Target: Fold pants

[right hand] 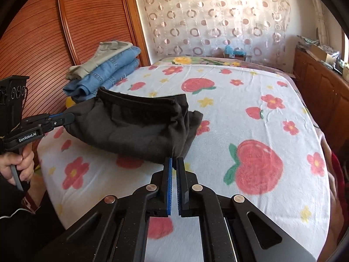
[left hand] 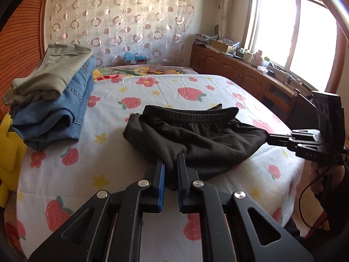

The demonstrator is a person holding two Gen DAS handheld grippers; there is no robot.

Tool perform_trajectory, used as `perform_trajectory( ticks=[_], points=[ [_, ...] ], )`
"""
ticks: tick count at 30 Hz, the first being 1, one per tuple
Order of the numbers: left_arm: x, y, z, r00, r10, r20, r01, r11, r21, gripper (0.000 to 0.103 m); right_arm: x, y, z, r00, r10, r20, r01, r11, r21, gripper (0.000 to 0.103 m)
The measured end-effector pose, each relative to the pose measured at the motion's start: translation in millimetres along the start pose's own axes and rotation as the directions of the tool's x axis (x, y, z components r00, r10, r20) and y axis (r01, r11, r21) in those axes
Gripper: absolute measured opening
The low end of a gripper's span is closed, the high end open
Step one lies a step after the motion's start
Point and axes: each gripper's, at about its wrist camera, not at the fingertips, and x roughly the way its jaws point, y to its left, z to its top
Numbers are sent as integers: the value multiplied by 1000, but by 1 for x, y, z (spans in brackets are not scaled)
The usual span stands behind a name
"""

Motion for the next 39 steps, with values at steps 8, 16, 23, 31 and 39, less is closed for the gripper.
perform_trajectory(
  ticks=[8, 16, 23, 31, 39],
  points=[
    [14, 6, -19, 997, 10, -79, -11, 1000, -13, 13, 4, -7, -16, 999, -22, -50, 24, 999, 36, 3],
    [13, 6, -12, 998, 22, -50, -23, 1000, -20, 52, -3, -5, -1, 999, -34, -5, 34, 999, 24, 3],
    [22, 16, 0, 997, 39, -66, -42, 998, -38, 78, 12, 3, 16, 1000, -30, 5, 30, 999, -12, 16],
    [39, 26, 15, 996, 56, -71, -60, 997, -49, 78, 42, 7, 41, 1000, -26, -9, 25, 998, -49, 25],
    [55, 34, 11, 990, 98, -105, -102, 994, -38, 78, 76, 6, 63, 999, -29, -38, 27, 998, -54, 27]
  ],
)
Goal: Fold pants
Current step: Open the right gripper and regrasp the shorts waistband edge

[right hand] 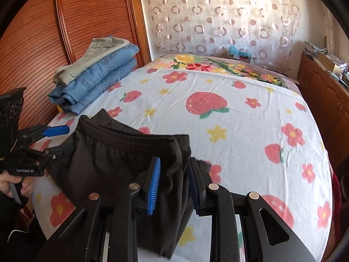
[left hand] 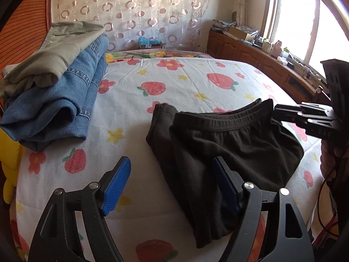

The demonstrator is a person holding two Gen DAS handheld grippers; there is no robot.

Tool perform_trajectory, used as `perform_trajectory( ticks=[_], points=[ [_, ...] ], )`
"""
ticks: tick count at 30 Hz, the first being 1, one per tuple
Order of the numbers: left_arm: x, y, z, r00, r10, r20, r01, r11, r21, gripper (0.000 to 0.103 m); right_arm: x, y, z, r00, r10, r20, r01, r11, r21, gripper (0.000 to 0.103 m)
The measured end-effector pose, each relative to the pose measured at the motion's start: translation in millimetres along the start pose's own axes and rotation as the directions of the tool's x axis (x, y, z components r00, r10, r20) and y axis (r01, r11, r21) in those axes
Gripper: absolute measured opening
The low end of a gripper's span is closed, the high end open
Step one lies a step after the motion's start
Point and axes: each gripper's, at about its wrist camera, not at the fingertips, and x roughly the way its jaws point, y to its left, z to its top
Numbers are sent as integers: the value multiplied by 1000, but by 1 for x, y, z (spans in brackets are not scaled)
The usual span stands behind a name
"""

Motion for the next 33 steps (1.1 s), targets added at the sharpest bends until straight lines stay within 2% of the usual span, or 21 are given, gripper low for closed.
perform_trajectory(
  ticks=[5, 13, 14, 16, 21, 24, 33],
  points=[
    [4, 1, -3, 1000, -1, -9, 1, 1000, 1, 78, 16, -3, 9, 1000, 1, -17, -1, 1000, 10, 27],
    [8, 5, -5, 1000, -21, -20, 20, 1000, -24, 78, 29, -3, 17, 999, 46, -27, -45, 999, 10, 26],
    [8, 6, -5, 1000, -22, -20, 21, 999, -27, 78, 30, -4, 16, 998, 51, -31, -51, 999, 10, 24],
    [8, 6, -5, 1000, -23, -19, 22, 999, -27, 78, 35, -6, 17, 997, 60, -42, -60, 998, 16, 9],
    [8, 9, -5, 1000, -25, -8, 25, 999, -48, 78, 34, -11, 20, 1000, 2, 3, -2, 999, 41, 8],
    [7, 10, -5, 1000, -25, -3, 25, 998, -54, 78, 38, -9, 18, 1000, -16, -3, 16, 999, 38, 8],
    [9, 10, -5, 1000, -20, -8, 20, 998, -53, 78, 39, -9, 18, 1000, -15, -23, 15, 999, 36, 8]
  ],
)
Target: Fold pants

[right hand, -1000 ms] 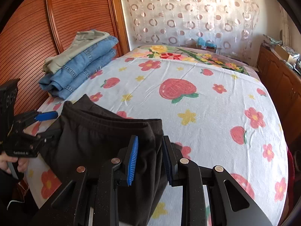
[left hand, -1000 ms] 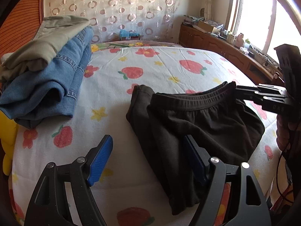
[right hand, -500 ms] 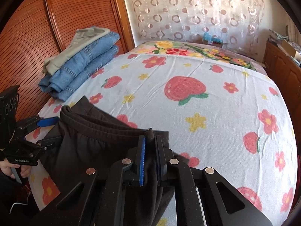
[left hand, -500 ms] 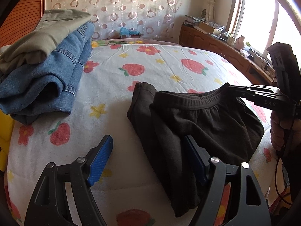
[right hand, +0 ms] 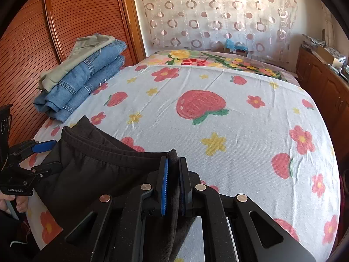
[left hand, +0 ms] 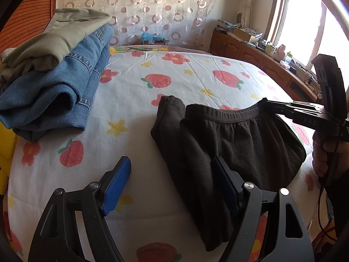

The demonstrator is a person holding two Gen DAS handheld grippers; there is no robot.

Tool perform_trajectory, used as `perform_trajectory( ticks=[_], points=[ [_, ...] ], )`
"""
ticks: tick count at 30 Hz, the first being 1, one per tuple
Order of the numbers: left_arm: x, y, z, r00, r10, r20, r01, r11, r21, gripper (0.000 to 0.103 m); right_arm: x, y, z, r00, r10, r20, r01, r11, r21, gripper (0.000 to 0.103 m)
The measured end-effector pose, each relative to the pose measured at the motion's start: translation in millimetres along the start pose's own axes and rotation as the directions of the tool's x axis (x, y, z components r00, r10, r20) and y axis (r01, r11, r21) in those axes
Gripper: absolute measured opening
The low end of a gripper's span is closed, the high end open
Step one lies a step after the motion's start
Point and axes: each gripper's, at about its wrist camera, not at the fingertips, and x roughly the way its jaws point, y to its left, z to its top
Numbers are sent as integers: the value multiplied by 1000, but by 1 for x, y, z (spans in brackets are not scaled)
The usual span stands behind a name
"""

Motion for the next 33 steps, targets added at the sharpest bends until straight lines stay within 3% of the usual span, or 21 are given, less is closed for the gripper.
perform_trajectory(
  ticks=[6, 8, 13, 18, 22, 33],
  points=[
    [1, 0, 0, 1000, 6, -1, -6, 1000, 4, 78, -12, 7, -6, 1000, -27, 12, 27, 999, -34, 15],
    [1, 0, 0, 1000, 7, -1, -7, 1000, 4, 78, -16, 9, -11, 1000, -29, 9, 29, 999, -40, 27],
    [2, -1, 0, 1000, 10, -2, -10, 1000, 7, 78, -18, 13, -23, 998, -57, -2, 57, 996, -70, 36],
    [2, -1, 0, 1000, 14, -3, -14, 1000, 10, 78, -15, 10, -25, 998, -59, -15, 58, 996, -61, 37],
    [3, -1, -1, 1000, 13, -3, -13, 1000, 11, 78, -10, 8, -24, 996, -85, -36, 83, 995, -53, 55],
    [-3, -1, 8, 1000, -4, 9, 3, 1000, 10, 78, -5, 4, -21, 995, -90, -40, 88, 996, -28, 63]
  ],
)
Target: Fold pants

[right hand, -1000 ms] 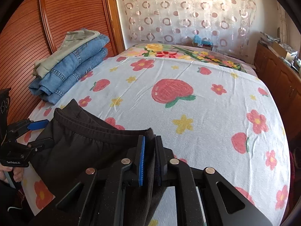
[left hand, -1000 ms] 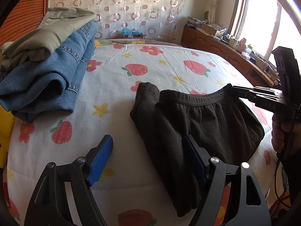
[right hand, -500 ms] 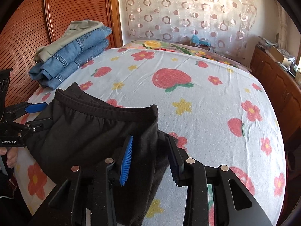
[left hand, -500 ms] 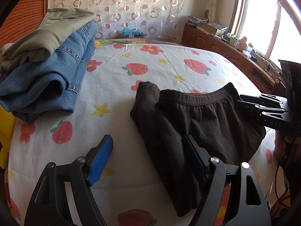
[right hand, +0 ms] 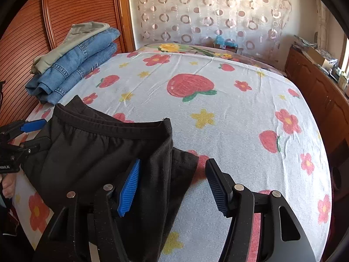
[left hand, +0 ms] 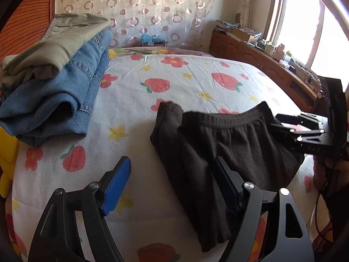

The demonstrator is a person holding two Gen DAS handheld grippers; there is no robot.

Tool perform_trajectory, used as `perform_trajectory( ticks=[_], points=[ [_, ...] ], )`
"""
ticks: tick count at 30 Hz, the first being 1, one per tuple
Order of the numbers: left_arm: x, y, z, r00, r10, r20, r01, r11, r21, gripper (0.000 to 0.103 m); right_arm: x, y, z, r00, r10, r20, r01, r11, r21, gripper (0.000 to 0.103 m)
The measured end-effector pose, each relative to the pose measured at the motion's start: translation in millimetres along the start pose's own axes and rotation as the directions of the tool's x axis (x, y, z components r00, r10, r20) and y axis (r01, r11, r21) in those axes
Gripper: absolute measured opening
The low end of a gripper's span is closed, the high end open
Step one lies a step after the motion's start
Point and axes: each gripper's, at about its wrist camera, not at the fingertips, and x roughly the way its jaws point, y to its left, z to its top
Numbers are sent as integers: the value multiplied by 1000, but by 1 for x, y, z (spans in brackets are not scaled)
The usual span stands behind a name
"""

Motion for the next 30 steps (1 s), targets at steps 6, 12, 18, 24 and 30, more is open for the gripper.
perform_trajectory(
  ticks=[6, 12, 18, 24, 30],
  points=[
    [-3, -4, 22, 1000, -13, 17, 13, 1000, 15, 77, -1, 1, -2, 1000, -4, 1, 4, 1000, -3, 63],
    [9, -2, 32, 1000, -20, -9, 20, 1000, 20, 66, -2, 1, -2, 1000, -8, 1, 8, 1000, -5, 64],
    [21, 1, 34, 999, -13, -42, 14, 1000, 15, 62, -2, 1, -2, 1000, -8, 0, 8, 1000, -5, 64],
    [30, 4, 29, 998, -16, -68, 16, 1000, 3, 63, -1, 0, -2, 1000, -8, 0, 8, 1000, -5, 64],
    [31, 6, 27, 998, -31, -63, 30, 999, -11, 63, -1, 0, -2, 1000, -8, 0, 8, 1000, -5, 64]
  ],
)
